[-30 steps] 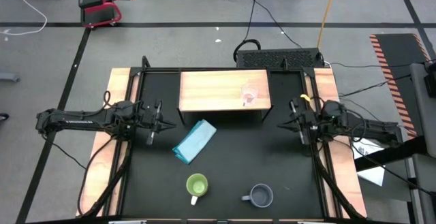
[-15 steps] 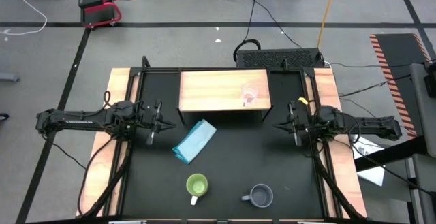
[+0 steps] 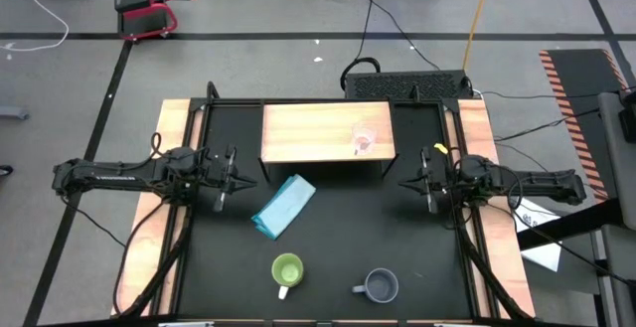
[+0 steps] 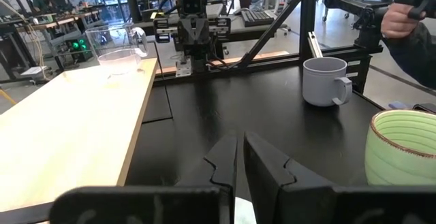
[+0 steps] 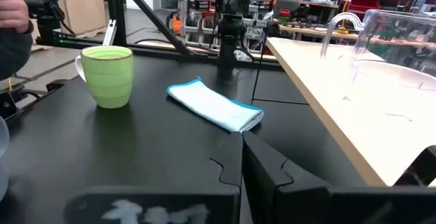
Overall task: Stack small to large cups/mugs on shelf
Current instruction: Put the transparent mug on the shelf
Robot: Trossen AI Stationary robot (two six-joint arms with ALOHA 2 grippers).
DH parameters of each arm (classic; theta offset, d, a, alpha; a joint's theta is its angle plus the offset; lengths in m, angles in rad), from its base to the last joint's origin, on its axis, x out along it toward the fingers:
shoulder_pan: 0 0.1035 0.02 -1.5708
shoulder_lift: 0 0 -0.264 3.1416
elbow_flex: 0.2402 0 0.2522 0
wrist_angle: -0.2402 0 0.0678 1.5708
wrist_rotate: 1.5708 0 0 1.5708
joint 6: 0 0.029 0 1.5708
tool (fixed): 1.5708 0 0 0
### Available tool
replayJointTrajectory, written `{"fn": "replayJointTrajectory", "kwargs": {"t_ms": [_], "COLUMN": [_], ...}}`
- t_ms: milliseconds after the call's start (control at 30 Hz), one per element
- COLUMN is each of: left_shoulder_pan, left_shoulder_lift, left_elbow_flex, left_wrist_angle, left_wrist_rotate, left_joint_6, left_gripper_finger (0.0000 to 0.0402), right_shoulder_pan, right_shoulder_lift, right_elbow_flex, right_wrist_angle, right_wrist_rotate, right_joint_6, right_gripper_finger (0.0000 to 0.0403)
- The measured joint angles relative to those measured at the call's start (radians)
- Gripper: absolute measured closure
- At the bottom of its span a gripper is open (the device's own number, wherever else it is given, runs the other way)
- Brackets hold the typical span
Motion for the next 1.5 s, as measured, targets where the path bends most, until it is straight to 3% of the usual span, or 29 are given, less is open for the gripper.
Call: {"fn": "replayJointTrajectory", "kwargs": {"t_ms": [167,267,400,600,800,1133,1500], "left_shoulder_pan": [0.0,0.0,0.001,0.0,0.017,0.123,0.195], "left_shoulder_lift": [0.0,0.011,0.039,0.08,0.125,0.206,0.435], "left_elbow_flex": [0.0,0.0,0.0,0.0,0.0,0.02,0.282], "left_wrist_angle": [0.0,0.019,0.123,0.268,0.402,0.455,0.327], "left_wrist_rotate": [-0.013,-0.084,-0.214,-0.233,-0.348,-0.314,-0.12], "left_joint_6": [0.002,-0.008,-0.035,-0.029,-0.087,-0.156,-0.114], "left_gripper_finger": [0.0371,0.0371,0.0371,0.0371,0.0371,0.0371,0.0371], "right_shoulder_pan": [0.0,0.0,0.0,0.0,0.0,0.0,0.0], "right_shoulder_lift": [0.0,0.0,0.0,0.0,0.0,0.0,0.0], "right_elbow_flex": [0.0,0.0,0.0,0.0,0.0,-0.051,-0.055], "right_wrist_angle": [0.0,0.0,0.0,0.0,0.0,0.055,0.061], "right_wrist_rotate": [-0.012,-0.014,-0.014,-0.014,-0.014,-0.015,-0.015], "right_joint_6": [-0.001,-0.001,-0.001,-0.001,-0.002,-0.023,-0.028], "right_gripper_finger": [0.0403,0.0403,0.0403,0.0403,0.0403,0.0403,0.0403]}}
